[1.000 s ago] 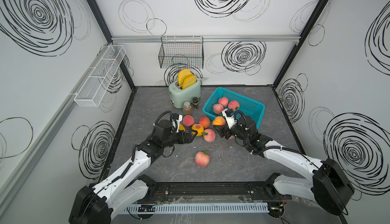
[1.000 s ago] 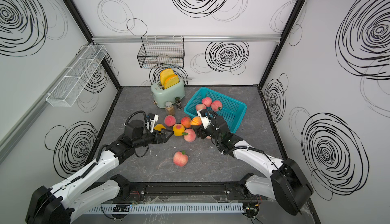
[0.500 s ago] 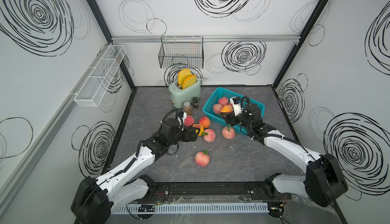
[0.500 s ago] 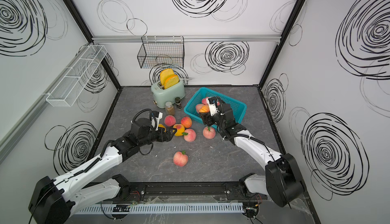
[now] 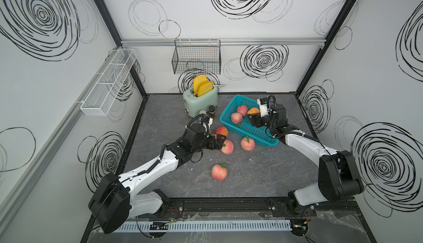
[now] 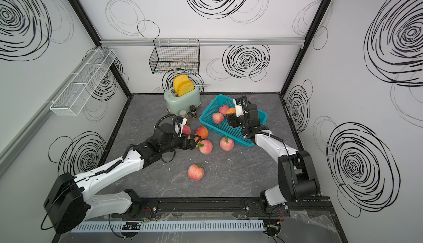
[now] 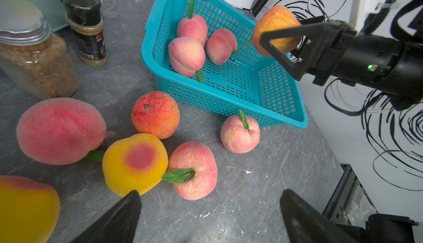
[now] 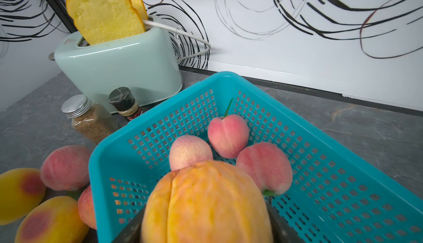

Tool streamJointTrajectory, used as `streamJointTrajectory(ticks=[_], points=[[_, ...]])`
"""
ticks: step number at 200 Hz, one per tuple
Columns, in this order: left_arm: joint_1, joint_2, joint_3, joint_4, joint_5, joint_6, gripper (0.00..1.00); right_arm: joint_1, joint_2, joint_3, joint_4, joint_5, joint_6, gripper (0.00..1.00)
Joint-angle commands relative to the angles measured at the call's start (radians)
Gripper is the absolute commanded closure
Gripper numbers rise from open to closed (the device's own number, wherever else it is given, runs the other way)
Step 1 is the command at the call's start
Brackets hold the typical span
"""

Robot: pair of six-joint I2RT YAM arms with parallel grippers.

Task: Put the peaches into the basket
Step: Place the peach in the basket.

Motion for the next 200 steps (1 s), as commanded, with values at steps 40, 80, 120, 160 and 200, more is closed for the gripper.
streamJointTrajectory(ticks=[40,80,120,160,200], points=[[-0.008,0.076,0.075,0.093,0.008,0.045,0.02,-0.014,0.113,0.085,0.023,-0.035,-0.001,0.28],[-0.008,0.117,0.101,0.112,0.026,0.046,0.02,-0.016,0.186,0.124,0.027,-0.029,0.005,0.28],[-0.008,0.147,0.125,0.120,0.032,0.051,0.02,-0.018,0.246,0.143,0.023,-0.035,0.003,0.28],[-0.008,0.162,0.131,0.129,0.036,0.050,0.02,-0.019,0.293,0.165,-0.003,-0.042,0.006,0.28],[-0.007,0.168,0.128,0.136,0.037,0.047,0.02,-0.024,0.336,0.194,-0.033,-0.049,0.009,0.28]])
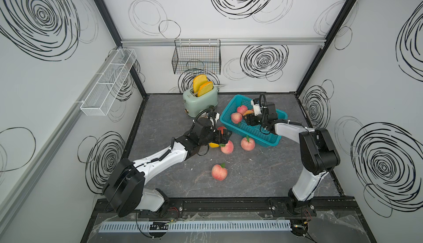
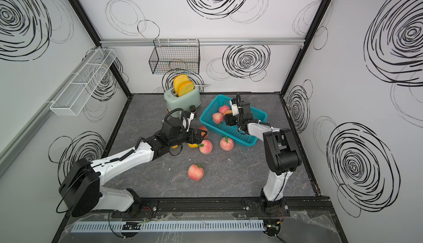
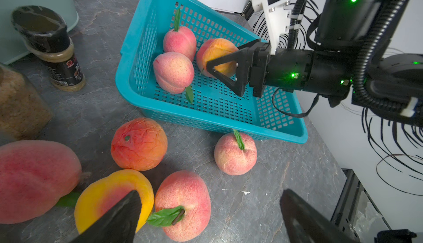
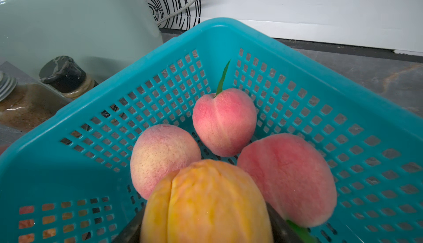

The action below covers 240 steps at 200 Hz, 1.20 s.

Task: Put the peaches into the basket
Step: Place the peach in the basket.

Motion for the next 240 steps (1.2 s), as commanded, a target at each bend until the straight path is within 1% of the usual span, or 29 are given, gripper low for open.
streamJointTrajectory(ticks=[1,82,162,240], points=[[-0.003,0.007,0.030,0.055,0.006,0.015,0.02,-0.007,0.026,0.041,-0.034,-0.019,-0.001,0.28],[-0.002,0.003,0.028,0.054,0.010,0.012,0.02,-0.011,0.082,0.078,-0.080,-0.028,-0.001,0.27],[0.000,-0.020,0.021,0.036,0.003,0.016,0.02,-0.011,0.069,0.067,-0.102,-0.010,-0.007,0.27],[0.006,-0.050,0.008,0.021,0.001,0.018,0.02,-0.012,0.085,0.077,-0.122,-0.021,-0.009,0.25]])
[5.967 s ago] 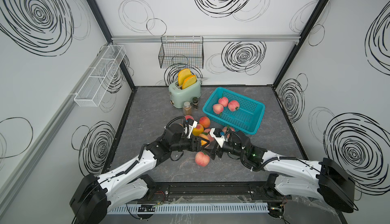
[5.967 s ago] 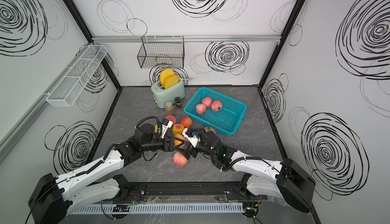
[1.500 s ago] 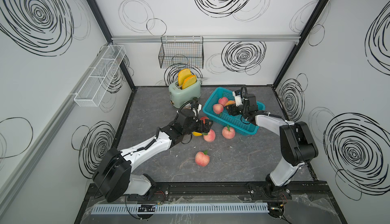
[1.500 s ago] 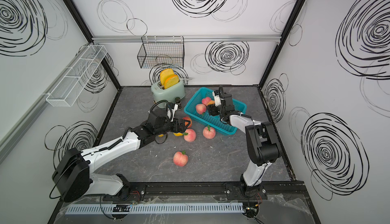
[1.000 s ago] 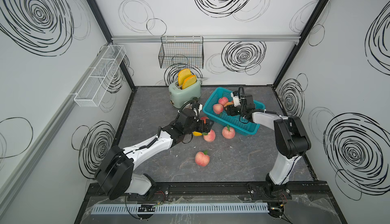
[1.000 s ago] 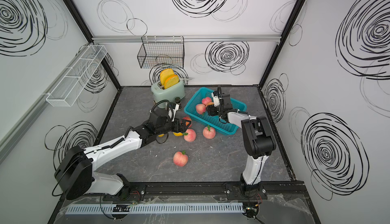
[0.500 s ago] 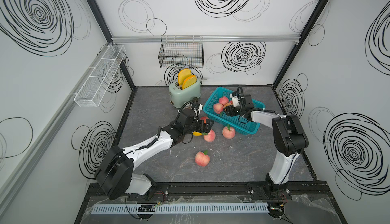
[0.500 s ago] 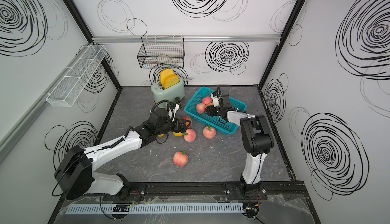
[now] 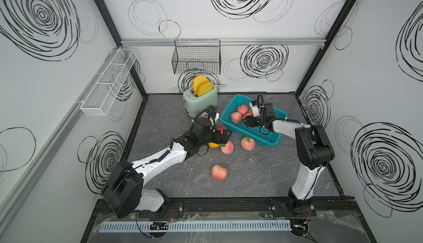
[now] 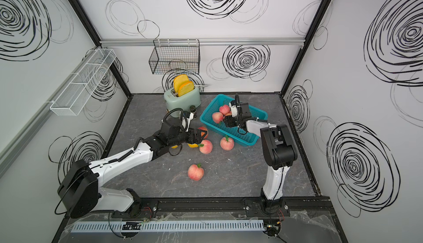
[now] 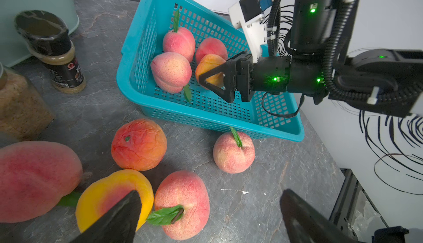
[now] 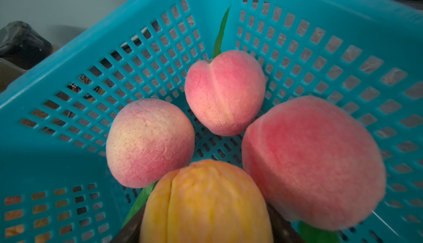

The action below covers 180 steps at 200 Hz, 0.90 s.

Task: Put the peaches into the basket
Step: Place the peach in the basket.

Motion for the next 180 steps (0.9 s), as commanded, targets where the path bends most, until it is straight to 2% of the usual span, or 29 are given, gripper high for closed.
streamJointTrajectory(ticks=[1,77,103,180], points=[[0.005,-0.030,0.008,0.029,0.000,0.015,0.02,-0.004,0.011,0.018,-0.018,-0.004,-0.012,0.25],[0.011,-0.046,0.001,0.017,0.001,0.015,0.02,-0.004,0.015,0.026,-0.024,-0.014,-0.008,0.23],[0.012,-0.048,-0.002,0.013,0.000,0.015,0.02,-0.004,0.007,0.027,-0.023,-0.013,-0.007,0.19],[0.014,-0.066,-0.006,-0.005,-0.009,0.017,0.02,-0.003,-0.028,0.023,-0.020,-0.019,-0.005,0.18]])
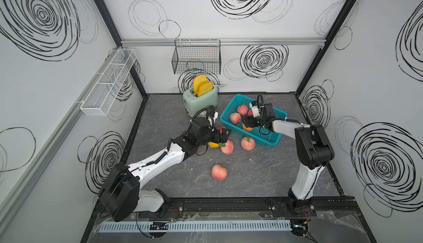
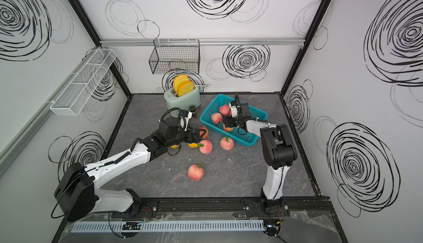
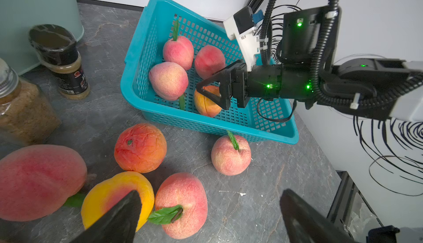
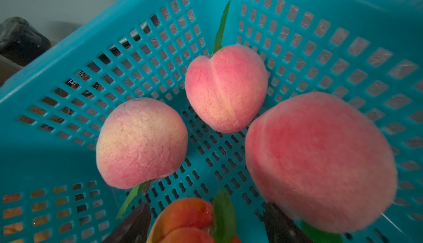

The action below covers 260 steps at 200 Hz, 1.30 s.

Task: Put the peaches into the basket
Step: Place the peach in the basket.

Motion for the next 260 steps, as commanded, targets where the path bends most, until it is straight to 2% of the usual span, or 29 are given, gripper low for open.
streamJointTrajectory(ticks=[1,65,94,115,204,260], points=[[0.006,-0.033,-0.005,0.008,-0.009,0.017,0.02,-0.003,-0.032,0.022,-0.016,-0.015,-0.006,0.18],[0.013,-0.078,-0.049,-0.024,-0.025,0.015,0.02,0.011,-0.129,-0.009,-0.017,-0.024,0.003,0.18],[0.013,-0.102,-0.082,-0.036,-0.025,0.007,0.02,0.027,-0.182,-0.033,-0.018,-0.025,0.008,0.10],[0.016,-0.131,-0.098,-0.066,-0.049,0.009,0.02,0.044,-0.222,-0.056,-0.015,-0.026,0.011,0.09],[0.072,-0.174,-0.170,-0.118,-0.072,-0.008,0.02,0.175,-0.379,-0.150,0.001,-0.021,0.028,0.07],[0.109,-0.124,-0.160,-0.174,-0.115,-0.011,0.02,0.244,-0.441,-0.222,0.040,-0.058,0.038,0.04]])
